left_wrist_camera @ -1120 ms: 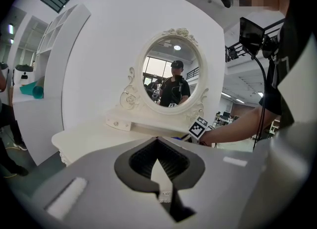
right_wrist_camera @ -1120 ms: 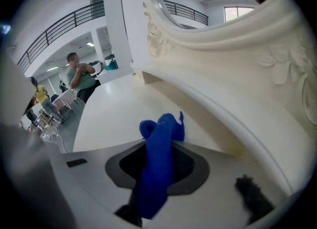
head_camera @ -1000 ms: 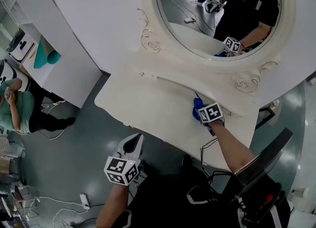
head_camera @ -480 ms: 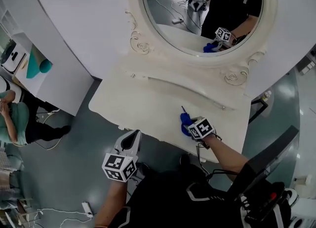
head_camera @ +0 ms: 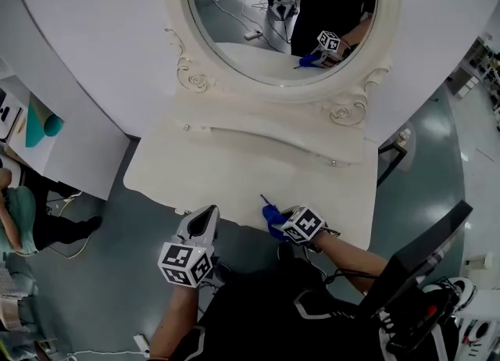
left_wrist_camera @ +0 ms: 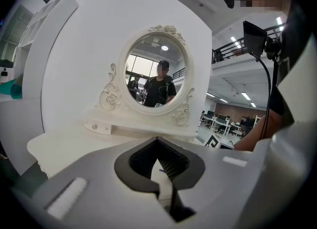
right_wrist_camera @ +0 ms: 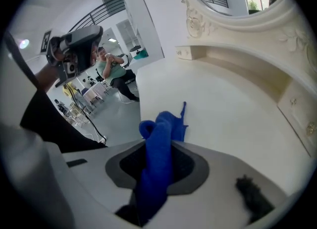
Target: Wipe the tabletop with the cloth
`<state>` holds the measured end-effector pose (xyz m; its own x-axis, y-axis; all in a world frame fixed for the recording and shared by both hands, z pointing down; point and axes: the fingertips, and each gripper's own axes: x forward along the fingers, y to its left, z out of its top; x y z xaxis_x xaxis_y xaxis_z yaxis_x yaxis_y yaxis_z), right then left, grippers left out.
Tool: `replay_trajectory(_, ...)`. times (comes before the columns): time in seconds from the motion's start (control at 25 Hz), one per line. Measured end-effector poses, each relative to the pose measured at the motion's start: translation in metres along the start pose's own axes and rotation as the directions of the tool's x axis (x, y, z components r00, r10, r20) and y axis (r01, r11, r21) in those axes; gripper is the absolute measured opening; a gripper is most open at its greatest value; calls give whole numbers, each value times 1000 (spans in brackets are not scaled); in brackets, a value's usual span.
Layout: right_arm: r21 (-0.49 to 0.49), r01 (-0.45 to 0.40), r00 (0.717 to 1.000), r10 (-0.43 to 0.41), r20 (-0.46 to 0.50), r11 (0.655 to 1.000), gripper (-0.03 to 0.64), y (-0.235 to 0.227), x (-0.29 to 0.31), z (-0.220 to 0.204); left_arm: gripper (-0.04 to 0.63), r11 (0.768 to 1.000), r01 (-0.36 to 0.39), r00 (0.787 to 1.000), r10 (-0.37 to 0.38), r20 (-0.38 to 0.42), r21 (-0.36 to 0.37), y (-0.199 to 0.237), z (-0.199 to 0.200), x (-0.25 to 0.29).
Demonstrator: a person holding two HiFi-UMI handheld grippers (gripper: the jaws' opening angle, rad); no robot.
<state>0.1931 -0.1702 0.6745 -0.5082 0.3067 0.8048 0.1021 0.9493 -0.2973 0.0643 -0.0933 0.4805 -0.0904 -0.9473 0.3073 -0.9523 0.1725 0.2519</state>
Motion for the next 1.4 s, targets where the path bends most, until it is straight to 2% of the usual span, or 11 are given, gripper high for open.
replay_trajectory(0.04, 14, 12, 1000, -12, 14, 1000, 106, -10, -4, 3, 8, 1000, 2, 1000, -2, -2, 2, -2, 0, 1)
replay_trajectory(0.12, 43, 90, 994, -93, 57, 995, 106, -44, -16, 13, 8, 1000, 1, 1000, -1, -5, 4, -4, 0, 2)
replay_trajectory(0.28, 123, 288, 949, -300, 94, 950, 106, -135, -43, 34, 8, 1000, -17, 1000, 17, -17, -4, -3, -4, 3)
replay_trajectory(0.36, 164, 332, 933, -350, 89, 929, 106, -167, -52, 39, 8, 1000, -25, 999, 25, -28, -12, -4, -8, 2)
replay_trajectory(0.48, 181, 357, 926, -373, 61, 916, 106, -192, -52, 39, 8, 999, -30, 999, 30, -36, -15, -4, -10, 4)
replay_trajectory(0.68, 166, 326, 940, -337, 43, 931, 106, -172, -43, 26, 8, 1000, -16, 999, 16, -35, -13, -3, -10, 9)
replay_trajectory(1.0, 16, 192, 981, -192, 2, 981, 106, -75, -28, -6, 8, 998, 60, 998, -59, -29, 18, -13, 1, 26)
replay_trajectory(1.4, 134, 11, 1000, -13, 10, 991, 106, -4, -23, -38, 8, 988, 144, 989, -141, -48, 55, -29, 5, 41)
